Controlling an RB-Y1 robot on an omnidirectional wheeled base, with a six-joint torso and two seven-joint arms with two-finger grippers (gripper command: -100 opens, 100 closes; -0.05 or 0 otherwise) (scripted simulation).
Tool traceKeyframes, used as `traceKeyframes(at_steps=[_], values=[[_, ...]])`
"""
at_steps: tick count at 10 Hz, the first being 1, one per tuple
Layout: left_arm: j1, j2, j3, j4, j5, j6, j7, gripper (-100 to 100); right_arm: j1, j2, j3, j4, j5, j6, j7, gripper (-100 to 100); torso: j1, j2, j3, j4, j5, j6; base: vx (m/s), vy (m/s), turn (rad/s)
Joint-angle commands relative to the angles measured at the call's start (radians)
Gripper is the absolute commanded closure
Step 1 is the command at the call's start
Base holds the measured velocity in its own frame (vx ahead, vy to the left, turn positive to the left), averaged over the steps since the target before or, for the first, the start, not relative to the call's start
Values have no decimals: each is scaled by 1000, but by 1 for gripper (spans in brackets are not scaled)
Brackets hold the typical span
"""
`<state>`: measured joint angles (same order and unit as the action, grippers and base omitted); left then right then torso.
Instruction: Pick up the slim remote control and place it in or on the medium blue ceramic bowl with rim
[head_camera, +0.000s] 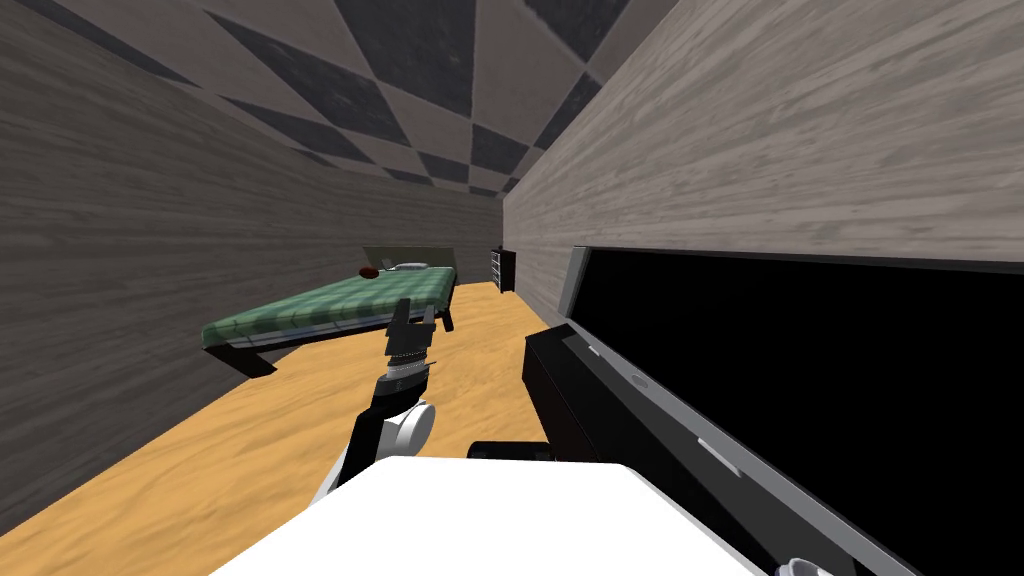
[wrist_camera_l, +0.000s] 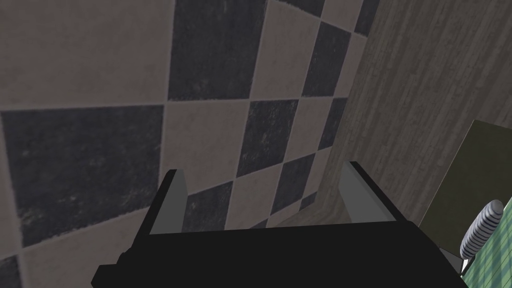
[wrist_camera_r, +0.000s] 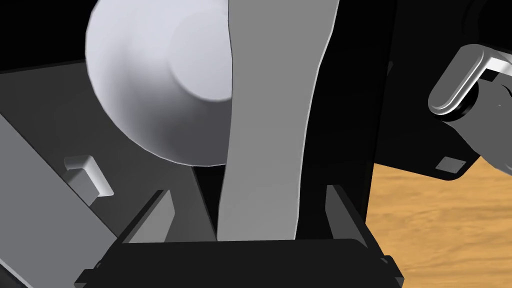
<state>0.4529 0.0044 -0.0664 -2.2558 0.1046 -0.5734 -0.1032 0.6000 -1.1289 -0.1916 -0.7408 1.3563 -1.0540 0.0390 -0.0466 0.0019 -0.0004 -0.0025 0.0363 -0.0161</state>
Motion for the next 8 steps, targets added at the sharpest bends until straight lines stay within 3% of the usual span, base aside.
traceKeyframes(at_steps=[1,4,5,6,8], values=[[0,0,0,0,0,0,0,0,22,-36,-33,-16,-2,-36,-10,-100,0,0,0,0,0,0,-7,130,-82],[0,0,0,0,0,0,0,0,34,-88,-72,-28,0,-85,-29,-100,1,1,1,0,0,0,-20,103,-65],[0,0,0,0,0,0,0,0,24,-74,-61,-14,1,-73,-16,-100,0,1,1,0,0,0,-4,41,-14],[0,0,0,0,0,0,0,0,25,-75,-63,-13,1,-77,-16,0,-3,0,0,0,-1,0,-1,9,0],[0,0,0,0,0,0,0,0,25,-75,-63,-13,1,-77,-16,0,-6,0,0,0,-2,0,0,0,0]])
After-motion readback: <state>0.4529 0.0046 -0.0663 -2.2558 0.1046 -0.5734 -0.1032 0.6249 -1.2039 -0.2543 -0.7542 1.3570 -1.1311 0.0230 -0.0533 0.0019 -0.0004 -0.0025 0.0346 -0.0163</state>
